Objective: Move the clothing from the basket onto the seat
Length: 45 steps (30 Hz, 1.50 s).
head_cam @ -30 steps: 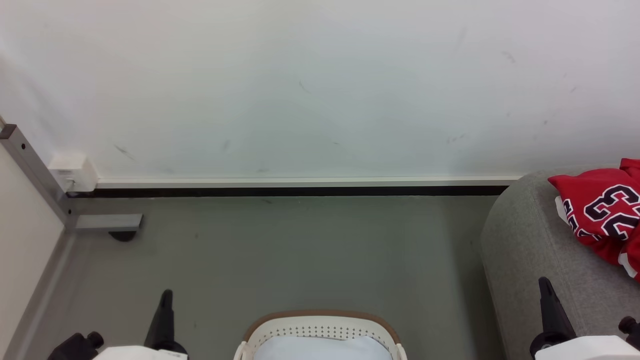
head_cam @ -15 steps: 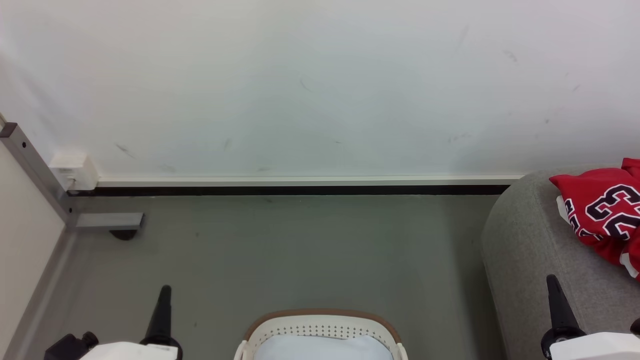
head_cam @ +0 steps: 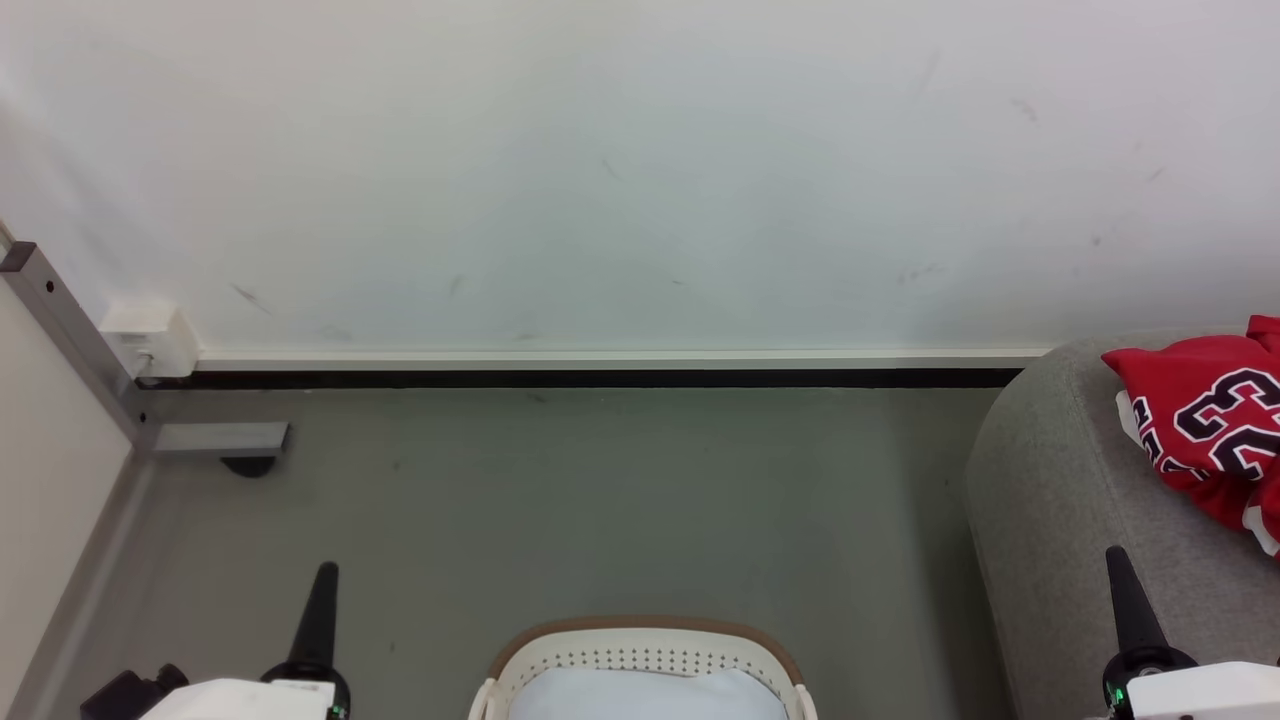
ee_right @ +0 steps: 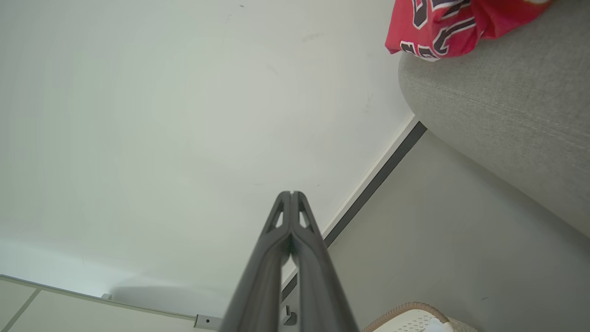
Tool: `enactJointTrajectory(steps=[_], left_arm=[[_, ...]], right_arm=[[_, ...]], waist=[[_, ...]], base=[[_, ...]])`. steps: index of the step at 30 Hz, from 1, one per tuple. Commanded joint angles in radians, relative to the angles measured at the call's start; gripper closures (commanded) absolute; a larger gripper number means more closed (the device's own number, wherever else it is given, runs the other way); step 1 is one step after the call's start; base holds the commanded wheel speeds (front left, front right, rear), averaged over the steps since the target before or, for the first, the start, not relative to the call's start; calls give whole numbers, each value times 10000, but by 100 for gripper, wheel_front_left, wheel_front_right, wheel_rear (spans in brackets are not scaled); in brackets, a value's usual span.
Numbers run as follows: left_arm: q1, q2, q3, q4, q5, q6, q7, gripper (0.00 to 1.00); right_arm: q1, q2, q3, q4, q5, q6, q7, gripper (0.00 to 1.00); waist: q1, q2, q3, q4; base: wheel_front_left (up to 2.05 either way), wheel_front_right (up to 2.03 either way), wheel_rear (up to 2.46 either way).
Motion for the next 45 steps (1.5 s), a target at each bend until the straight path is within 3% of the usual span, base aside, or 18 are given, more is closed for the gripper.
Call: enactJointTrajectory(steps=[1,45], left_arm=[[-182,78,45,-104,-207,-71,69,100],[-350,103,366,-155,-3674,-251,1008,100]], right_arm=[[-183,-11,-72,-131,205,-12,40,100],[-214,121,-791,-404,3197,-18,975,100]], waist=[[0,0,2,2],[0,0,101,82]], base=[[0,0,0],[0,0,0]])
